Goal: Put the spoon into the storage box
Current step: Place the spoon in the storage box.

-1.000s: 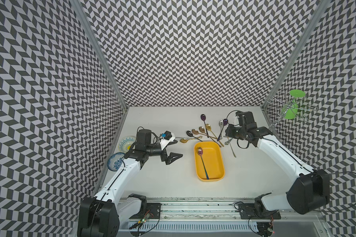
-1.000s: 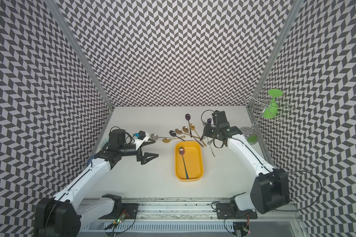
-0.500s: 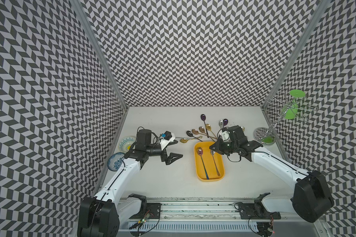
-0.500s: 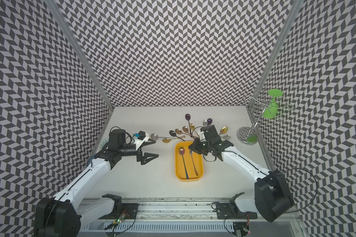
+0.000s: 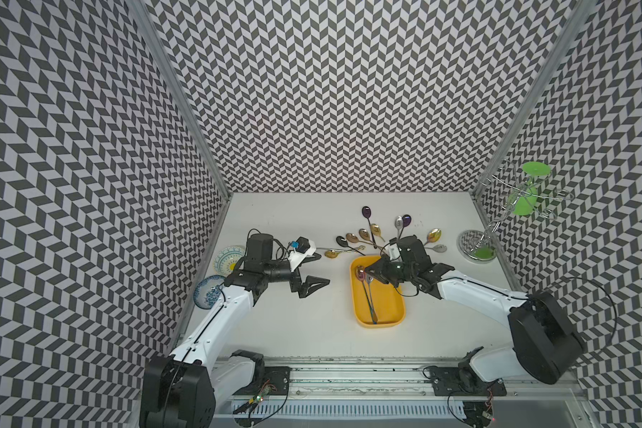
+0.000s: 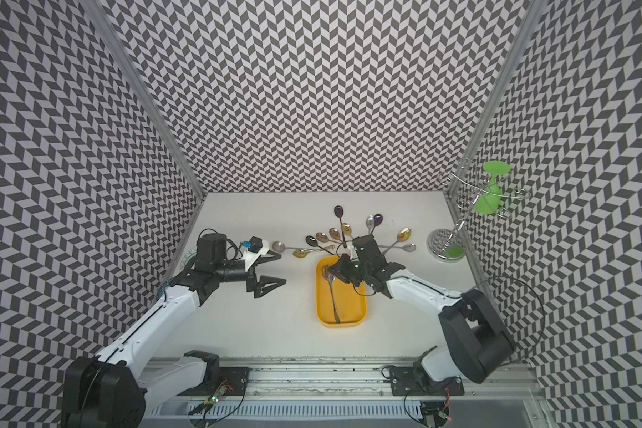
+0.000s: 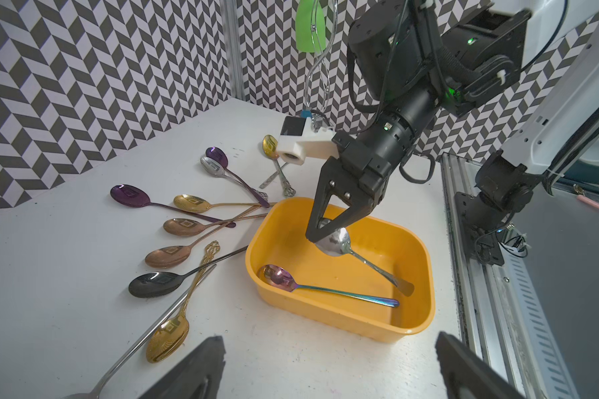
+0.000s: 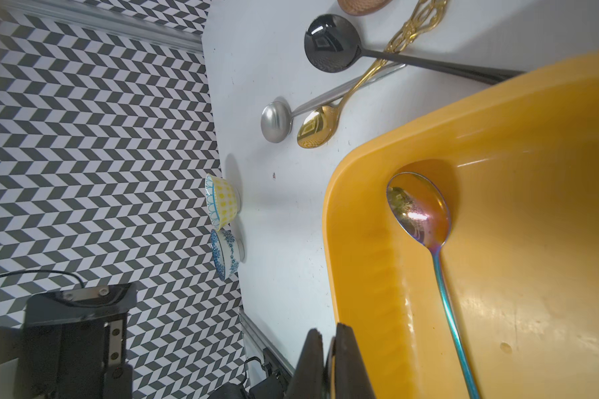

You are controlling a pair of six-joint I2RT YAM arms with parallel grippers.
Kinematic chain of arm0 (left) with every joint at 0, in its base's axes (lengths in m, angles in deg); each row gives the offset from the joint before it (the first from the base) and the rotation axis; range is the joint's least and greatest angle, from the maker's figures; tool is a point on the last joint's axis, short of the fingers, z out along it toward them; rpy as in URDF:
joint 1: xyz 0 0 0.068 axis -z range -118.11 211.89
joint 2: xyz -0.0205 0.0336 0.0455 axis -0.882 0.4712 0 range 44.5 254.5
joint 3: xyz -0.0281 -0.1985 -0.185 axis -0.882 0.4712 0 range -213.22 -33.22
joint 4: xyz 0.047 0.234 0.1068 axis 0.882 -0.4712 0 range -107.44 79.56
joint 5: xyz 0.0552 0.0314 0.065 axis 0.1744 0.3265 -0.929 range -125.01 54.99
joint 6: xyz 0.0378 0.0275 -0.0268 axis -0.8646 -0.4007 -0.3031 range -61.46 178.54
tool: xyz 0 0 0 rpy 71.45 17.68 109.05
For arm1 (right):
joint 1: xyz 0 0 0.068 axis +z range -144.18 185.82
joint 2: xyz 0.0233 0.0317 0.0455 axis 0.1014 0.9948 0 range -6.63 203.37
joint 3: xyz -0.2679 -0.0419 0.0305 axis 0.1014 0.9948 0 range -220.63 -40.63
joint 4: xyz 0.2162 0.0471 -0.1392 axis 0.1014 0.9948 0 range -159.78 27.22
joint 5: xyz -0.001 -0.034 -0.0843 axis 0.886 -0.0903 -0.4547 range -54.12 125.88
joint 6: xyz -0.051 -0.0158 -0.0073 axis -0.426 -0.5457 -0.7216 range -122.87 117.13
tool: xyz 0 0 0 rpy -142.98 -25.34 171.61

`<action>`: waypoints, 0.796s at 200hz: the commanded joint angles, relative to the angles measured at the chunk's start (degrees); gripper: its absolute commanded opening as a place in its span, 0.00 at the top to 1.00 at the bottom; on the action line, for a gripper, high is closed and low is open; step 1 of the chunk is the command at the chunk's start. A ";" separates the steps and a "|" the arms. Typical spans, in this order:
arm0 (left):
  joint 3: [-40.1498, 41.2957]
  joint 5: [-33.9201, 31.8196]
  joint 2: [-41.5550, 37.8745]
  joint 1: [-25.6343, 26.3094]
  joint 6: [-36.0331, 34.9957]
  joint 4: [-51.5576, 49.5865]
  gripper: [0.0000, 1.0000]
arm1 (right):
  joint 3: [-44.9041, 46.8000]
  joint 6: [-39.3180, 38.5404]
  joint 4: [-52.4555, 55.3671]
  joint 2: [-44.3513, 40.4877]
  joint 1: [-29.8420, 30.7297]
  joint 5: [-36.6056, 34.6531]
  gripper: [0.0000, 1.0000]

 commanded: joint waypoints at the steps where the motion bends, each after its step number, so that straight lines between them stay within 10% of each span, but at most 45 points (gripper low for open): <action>1: 0.16 1.16 -0.64 0.40 -0.24 0.61 0.01 | -0.56 1.54 -5.82 2.52 0.55 -1.41 1.00; 159: 0.85 0.84 -0.90 0.47 -0.56 0.88 0.01 | -6.71 -1.72 -2.66 8.35 1.18 -7.11 0.68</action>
